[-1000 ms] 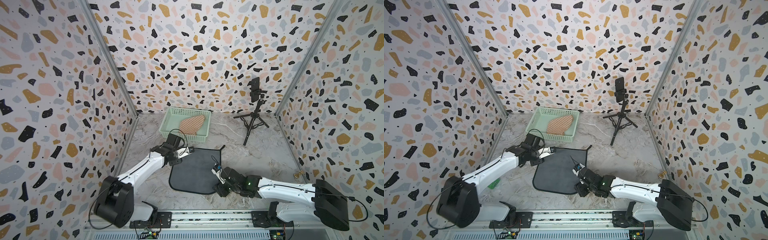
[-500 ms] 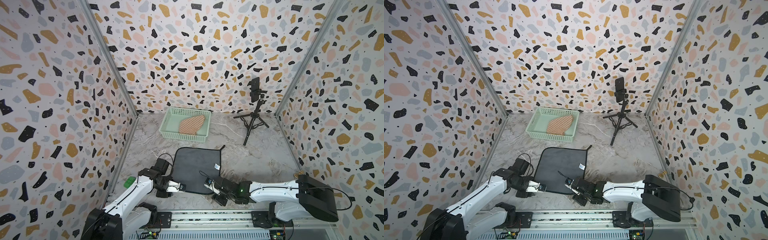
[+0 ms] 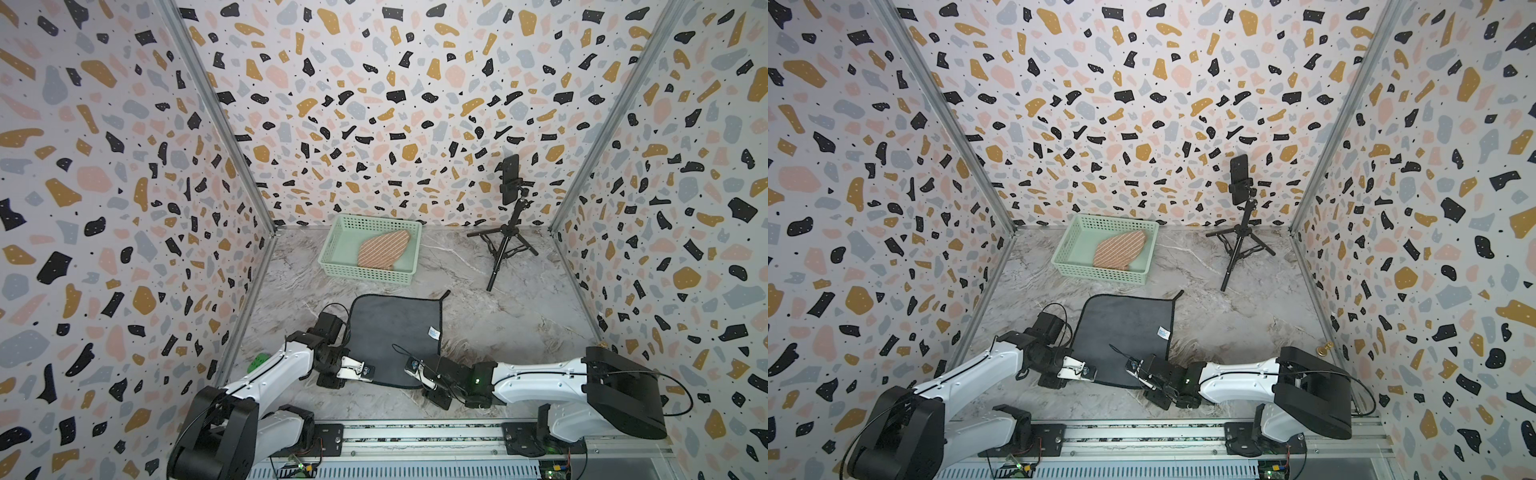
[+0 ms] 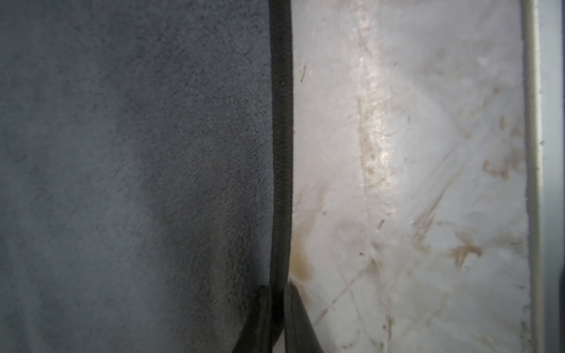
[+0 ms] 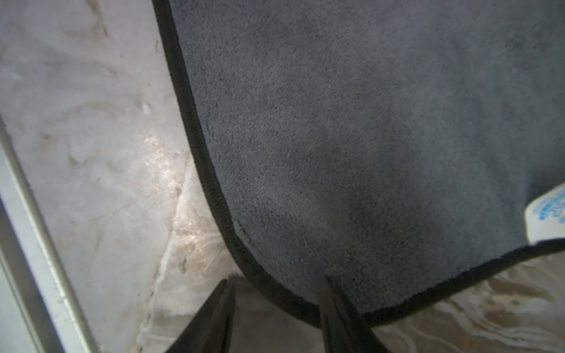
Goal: Fold the square dishcloth
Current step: Fold the cleaning item at the center of the board.
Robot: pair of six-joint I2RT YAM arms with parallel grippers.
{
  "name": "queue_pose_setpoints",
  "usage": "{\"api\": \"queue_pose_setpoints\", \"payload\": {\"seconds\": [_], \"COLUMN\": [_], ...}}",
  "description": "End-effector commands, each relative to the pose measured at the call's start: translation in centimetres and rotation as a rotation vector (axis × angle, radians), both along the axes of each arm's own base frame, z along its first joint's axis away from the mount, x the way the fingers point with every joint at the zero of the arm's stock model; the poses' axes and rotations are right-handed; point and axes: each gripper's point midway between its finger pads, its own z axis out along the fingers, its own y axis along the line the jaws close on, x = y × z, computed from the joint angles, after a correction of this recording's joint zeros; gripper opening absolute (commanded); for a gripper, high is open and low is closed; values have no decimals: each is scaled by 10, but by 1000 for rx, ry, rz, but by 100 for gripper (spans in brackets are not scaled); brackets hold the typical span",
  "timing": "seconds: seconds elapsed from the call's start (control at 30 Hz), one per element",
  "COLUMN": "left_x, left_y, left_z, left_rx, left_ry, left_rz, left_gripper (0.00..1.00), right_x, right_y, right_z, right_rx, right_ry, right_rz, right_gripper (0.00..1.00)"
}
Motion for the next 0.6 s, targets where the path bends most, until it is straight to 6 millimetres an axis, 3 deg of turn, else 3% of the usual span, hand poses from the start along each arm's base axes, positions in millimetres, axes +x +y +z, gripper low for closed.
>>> {"api": "queue_pose_setpoints", "payload": {"seconds": [0.0,0.13,0.27,0.33,0.57], "left_x": [-4,-3,1,1,-11], "left_y": [6,6,6,7,13], "left_z": [-3,5,17,24,50], "left_rx": [27,29,24,22,19], "left_ry": [4,3,-23,-38,-91], "left_rz": [-5,6,26,29,45], "left_gripper": [0,0,0,0,0], "right_x": [5,4,5,4,-24], "right_y": [5,5,2,0,-4], "right_z": [3,-3,-4,1,37], "right_rx": [-24,-45,-49,-34,84], "right_ry": [-34,-22,-7,-2,134], "right_rz": [17,21,-10,-29,-18], "right_gripper": [50,41,9,0,0]}}
